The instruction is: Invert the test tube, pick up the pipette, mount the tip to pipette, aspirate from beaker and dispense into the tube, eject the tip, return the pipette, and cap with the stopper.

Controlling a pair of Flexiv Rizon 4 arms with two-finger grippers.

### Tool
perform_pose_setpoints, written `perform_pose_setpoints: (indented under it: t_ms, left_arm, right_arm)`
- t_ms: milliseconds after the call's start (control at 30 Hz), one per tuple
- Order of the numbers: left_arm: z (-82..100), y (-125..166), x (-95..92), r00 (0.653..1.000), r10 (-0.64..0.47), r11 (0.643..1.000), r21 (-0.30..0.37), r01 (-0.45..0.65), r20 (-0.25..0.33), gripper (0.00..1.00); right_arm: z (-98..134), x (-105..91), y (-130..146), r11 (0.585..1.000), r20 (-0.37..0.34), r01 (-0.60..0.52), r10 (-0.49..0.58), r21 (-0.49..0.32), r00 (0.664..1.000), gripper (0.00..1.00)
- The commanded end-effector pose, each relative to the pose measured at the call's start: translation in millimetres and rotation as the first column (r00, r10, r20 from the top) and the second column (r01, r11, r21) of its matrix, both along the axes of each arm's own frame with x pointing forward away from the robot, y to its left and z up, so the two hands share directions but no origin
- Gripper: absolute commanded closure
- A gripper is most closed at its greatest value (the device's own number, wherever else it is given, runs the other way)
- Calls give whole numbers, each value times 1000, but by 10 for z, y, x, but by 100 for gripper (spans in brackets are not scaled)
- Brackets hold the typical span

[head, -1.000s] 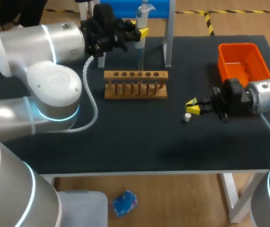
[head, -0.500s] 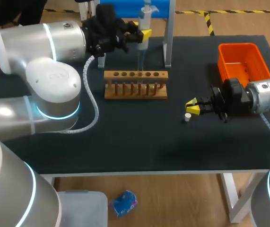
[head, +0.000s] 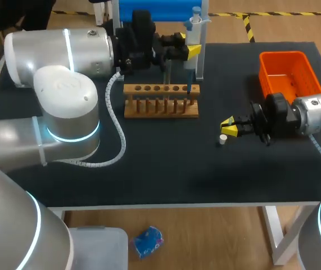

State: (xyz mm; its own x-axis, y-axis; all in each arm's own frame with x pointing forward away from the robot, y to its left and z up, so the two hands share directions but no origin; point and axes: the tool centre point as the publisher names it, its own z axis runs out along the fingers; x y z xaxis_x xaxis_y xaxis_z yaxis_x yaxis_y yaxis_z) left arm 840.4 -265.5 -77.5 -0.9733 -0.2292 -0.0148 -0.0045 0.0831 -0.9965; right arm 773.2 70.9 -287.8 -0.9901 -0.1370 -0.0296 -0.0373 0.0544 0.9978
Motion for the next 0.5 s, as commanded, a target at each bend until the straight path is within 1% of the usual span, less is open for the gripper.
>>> perform_pose_setpoints:
  t_ms: [33,67,133,167,233,300,333,400,500]
  left_arm:
    - [39,-45,-42,1000,-9,1000,0,9,19,100]
    - [49,-50,-55,1000,-18,1000,-8,19,21,100]
    - [53,-47,-69,1000,-12,1000,16,11,23,100]
    - [50,-43,-82,1000,-23,1000,4,23,16,100]
    - [41,-47,-103,1000,-17,998,57,16,22,100]
    - [31,-69,-138,998,-50,997,51,49,32,100]
    - [29,-73,-151,998,-44,996,83,41,42,100]
    - [22,-79,-182,997,-64,996,65,60,51,100]
    - [-1,-80,-219,995,-79,993,88,73,58,100]
  right_arm:
    - [6,-8,-1,1000,1,0,0,-2,1000,100]
    - [6,-8,-1,1000,1,0,0,-2,1000,100]
    - [6,-8,-1,1000,1,0,0,-2,1000,100]
    - [6,-8,-1,1000,1,0,0,-2,1000,100]
    - [6,-8,-1,1000,1,0,0,-2,1000,100]
    - [6,-8,-1,1000,1,0,0,-2,1000,100]
    - [6,-8,-1,1000,1,0,0,-2,1000,100]
    - [6,-8,-1,1000,1,0,0,-2,1000,100]
    - [6,-8,-1,1000,1,0,0,-2,1000,100]
